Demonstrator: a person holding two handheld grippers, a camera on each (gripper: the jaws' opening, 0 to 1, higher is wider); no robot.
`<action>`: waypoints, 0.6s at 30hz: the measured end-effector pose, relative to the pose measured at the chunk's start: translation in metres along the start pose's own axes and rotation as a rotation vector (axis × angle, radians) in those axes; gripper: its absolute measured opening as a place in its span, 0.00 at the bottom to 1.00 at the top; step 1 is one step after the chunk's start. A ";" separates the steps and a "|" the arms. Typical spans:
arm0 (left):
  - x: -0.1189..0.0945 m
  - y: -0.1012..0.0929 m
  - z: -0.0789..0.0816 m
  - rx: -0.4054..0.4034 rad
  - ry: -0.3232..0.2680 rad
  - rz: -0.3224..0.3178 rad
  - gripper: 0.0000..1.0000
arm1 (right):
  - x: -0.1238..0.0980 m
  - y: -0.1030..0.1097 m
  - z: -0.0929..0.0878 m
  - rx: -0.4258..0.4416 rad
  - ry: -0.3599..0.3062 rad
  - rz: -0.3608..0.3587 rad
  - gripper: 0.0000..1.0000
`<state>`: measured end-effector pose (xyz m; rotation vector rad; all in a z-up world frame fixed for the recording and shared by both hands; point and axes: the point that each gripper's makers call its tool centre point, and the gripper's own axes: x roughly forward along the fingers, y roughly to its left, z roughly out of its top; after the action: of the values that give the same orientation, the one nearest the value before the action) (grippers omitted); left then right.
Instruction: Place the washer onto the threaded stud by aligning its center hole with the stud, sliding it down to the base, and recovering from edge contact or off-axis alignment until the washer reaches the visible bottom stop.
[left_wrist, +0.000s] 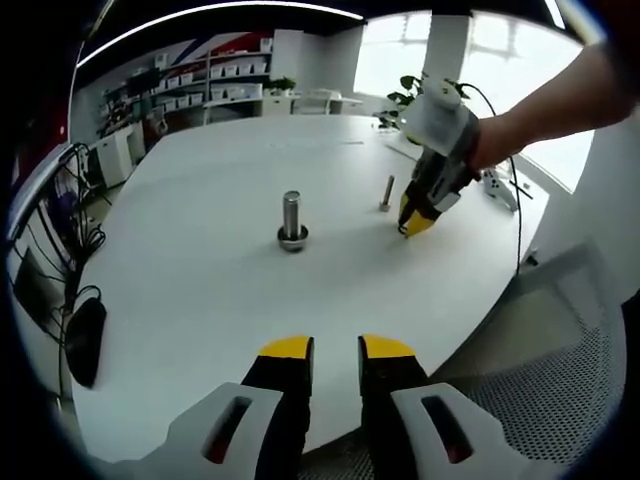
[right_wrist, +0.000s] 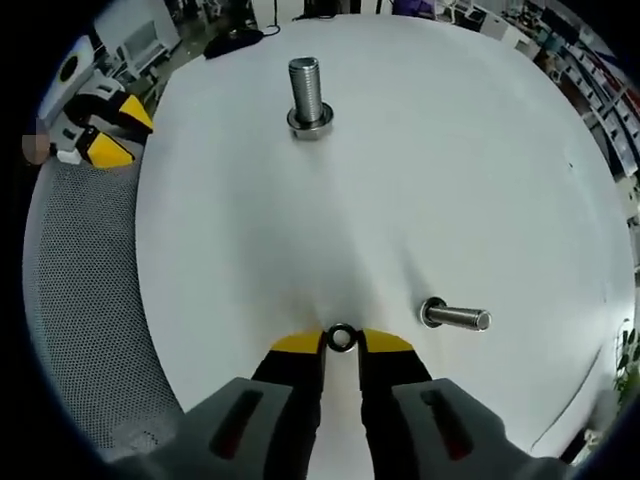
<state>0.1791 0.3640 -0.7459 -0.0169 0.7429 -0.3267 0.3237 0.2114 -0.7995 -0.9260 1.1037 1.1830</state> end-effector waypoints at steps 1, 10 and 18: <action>0.000 0.000 0.000 0.000 0.000 -0.001 0.15 | 0.000 0.000 0.000 -0.005 0.006 0.005 0.14; 0.000 0.001 0.000 -0.002 0.002 0.003 0.15 | 0.001 0.001 -0.001 -0.010 0.049 -0.017 0.14; 0.000 0.002 0.000 -0.003 0.000 0.008 0.15 | -0.001 0.001 -0.002 0.008 0.001 -0.042 0.13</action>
<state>0.1795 0.3657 -0.7463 -0.0166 0.7431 -0.3182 0.3227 0.2098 -0.7993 -0.9394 1.0840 1.1433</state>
